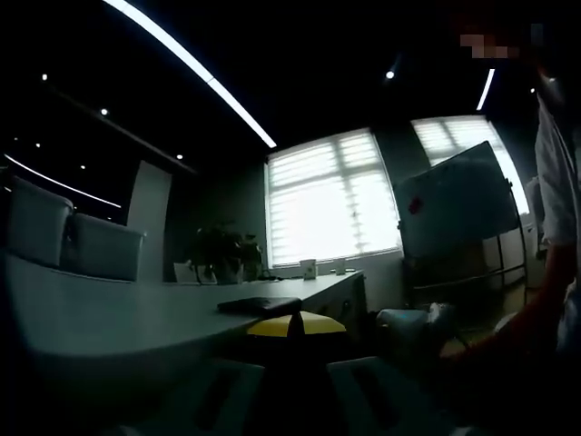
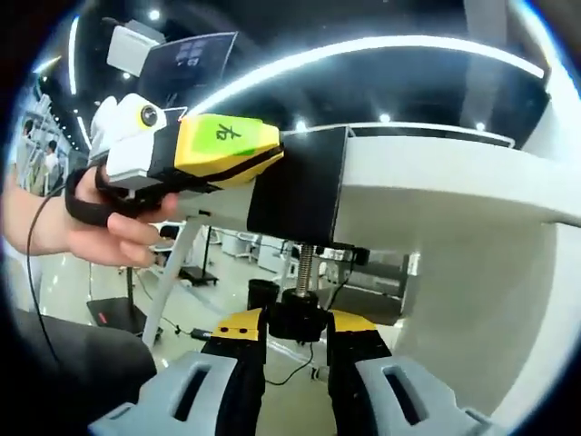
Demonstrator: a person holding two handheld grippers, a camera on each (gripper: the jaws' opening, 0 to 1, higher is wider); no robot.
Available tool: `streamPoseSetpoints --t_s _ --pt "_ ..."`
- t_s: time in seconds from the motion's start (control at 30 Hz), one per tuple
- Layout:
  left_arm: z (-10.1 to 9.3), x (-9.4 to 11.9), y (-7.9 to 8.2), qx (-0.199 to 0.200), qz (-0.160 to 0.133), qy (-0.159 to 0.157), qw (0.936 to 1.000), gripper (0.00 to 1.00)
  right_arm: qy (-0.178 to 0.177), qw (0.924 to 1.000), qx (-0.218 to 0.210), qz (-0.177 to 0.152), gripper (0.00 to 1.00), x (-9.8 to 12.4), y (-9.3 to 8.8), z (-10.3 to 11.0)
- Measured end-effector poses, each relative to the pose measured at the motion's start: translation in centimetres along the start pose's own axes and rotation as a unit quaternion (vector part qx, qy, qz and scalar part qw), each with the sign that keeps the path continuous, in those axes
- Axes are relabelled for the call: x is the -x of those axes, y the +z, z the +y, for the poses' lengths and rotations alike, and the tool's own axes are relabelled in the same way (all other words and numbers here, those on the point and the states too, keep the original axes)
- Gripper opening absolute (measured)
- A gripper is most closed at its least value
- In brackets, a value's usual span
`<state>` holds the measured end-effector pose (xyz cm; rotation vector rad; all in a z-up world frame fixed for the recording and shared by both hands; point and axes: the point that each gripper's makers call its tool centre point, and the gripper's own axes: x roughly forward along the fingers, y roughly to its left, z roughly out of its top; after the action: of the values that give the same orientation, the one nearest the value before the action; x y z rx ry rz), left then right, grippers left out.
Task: Clamp the fixed fixture on the desktop, loosen the retaining clip, secure it to the edge of the desk, and tighten the retaining clip.
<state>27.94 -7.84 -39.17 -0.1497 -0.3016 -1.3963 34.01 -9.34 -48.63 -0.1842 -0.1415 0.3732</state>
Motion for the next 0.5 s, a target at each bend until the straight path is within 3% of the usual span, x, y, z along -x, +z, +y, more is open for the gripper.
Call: streamPoseSetpoints --t_s 0.13,0.2,0.27,0.37,0.43,0.5 --pt "0.0 0.0 0.0 0.005 -0.002 0.000 1.0000 0.01 -0.020 0.9994 -0.029 0.003 0.25 0.1 -0.3 0.1" --pt "0.0 0.0 0.0 0.005 -0.003 0.000 1.0000 0.01 -0.040 0.9988 -0.022 0.019 0.26 0.4 -1.9 0.4" --pt "0.1 0.0 0.0 0.005 -0.003 0.000 1.0000 0.01 -0.062 0.9972 -0.017 0.038 0.33 0.9 -3.3 0.8" --pt "0.1 0.0 0.0 0.005 -0.002 0.000 1.0000 0.01 -0.105 0.9913 -0.061 0.052 0.37 1.9 -5.0 1.4" --pt "0.1 0.0 0.0 0.004 -0.001 0.000 1.0000 0.01 -0.129 0.9882 -0.062 0.053 0.37 2.6 -5.0 1.5" --pt "0.1 0.0 0.0 0.002 0.001 0.000 1.0000 0.01 -0.146 0.9872 -0.045 0.044 0.38 2.9 -3.8 1.3"
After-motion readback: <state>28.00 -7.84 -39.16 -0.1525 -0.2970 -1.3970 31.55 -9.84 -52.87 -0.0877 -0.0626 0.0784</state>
